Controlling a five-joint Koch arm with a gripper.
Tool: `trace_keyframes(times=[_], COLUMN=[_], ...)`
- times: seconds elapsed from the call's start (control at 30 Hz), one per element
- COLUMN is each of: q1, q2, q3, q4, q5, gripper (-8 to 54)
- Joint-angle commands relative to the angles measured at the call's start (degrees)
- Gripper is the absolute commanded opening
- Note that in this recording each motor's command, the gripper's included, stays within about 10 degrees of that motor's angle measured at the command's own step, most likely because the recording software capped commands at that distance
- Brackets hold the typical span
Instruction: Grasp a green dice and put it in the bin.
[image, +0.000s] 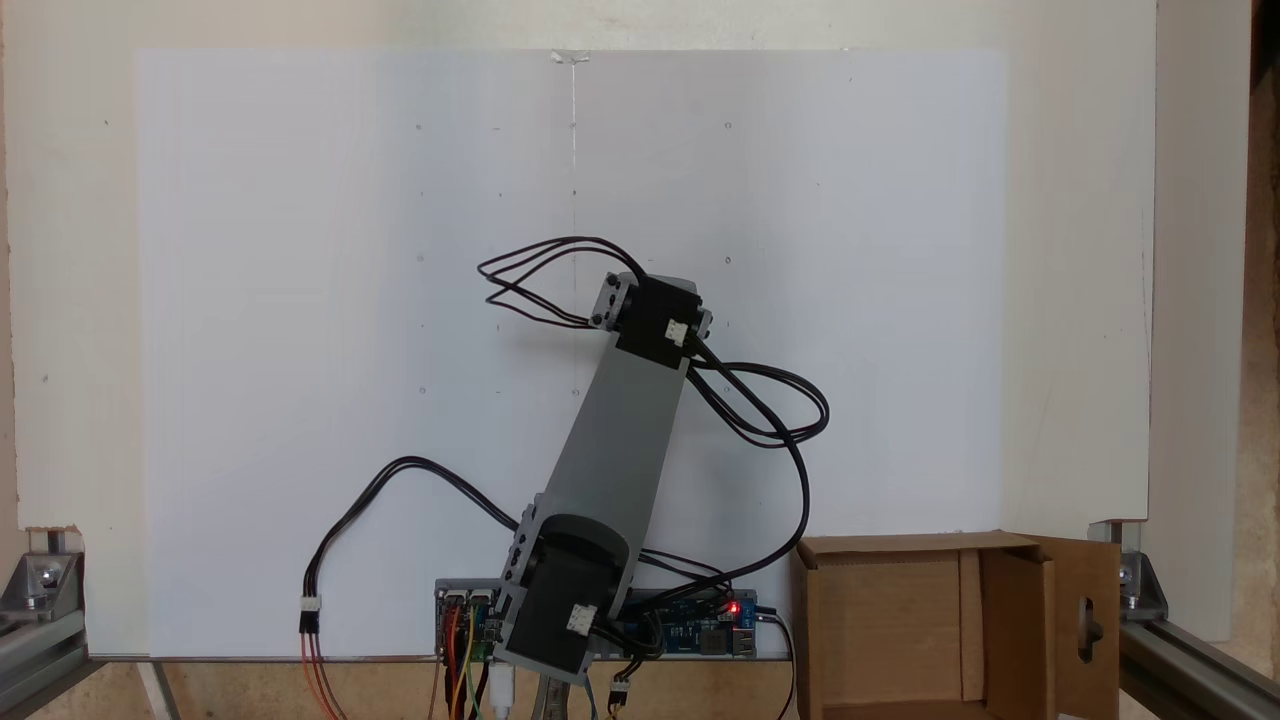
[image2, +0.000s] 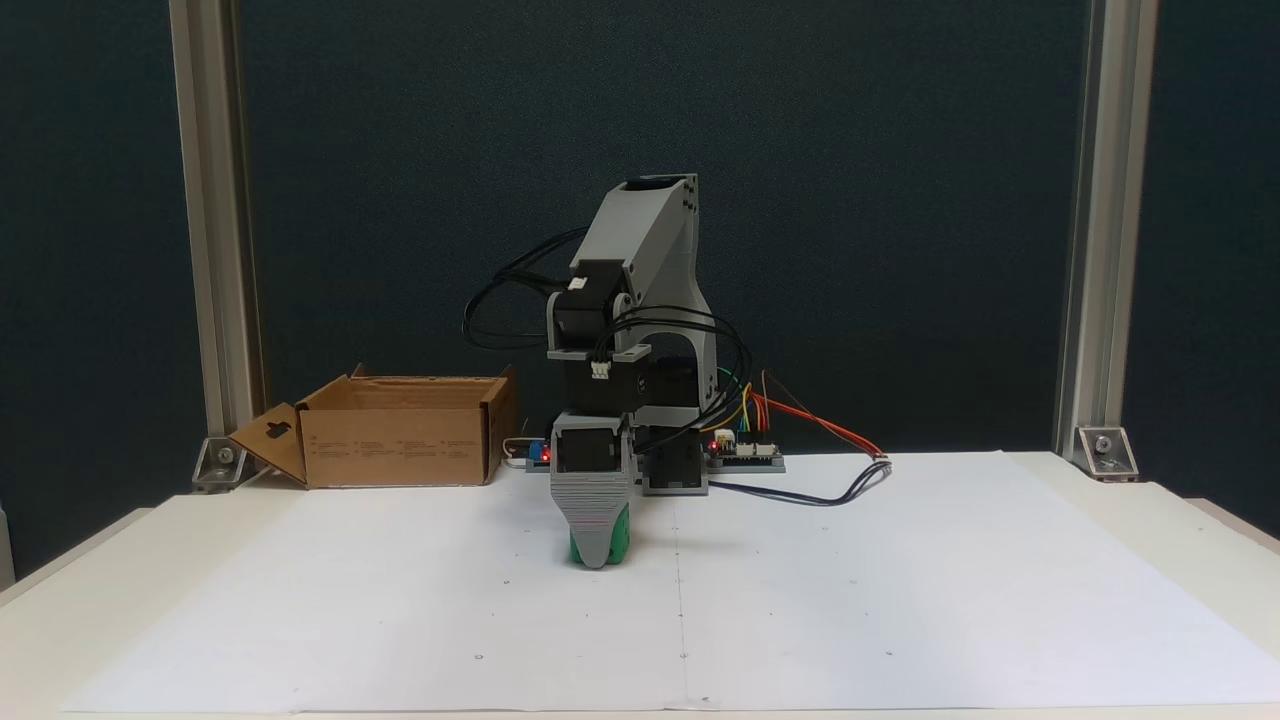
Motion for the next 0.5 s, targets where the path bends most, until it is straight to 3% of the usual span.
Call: trace_keyframes(times=[0.0, 0.3, 0.47], q1=[0.0, 0.6, 1.8], q2=[0.0, 2.6, 10.2], q3=[0.2, 0.2, -0.2], q4=[-0.6, 0.2, 3.5], q5=[0.4, 0.6, 1.4], gripper=[12.0, 11.9, 11.9])
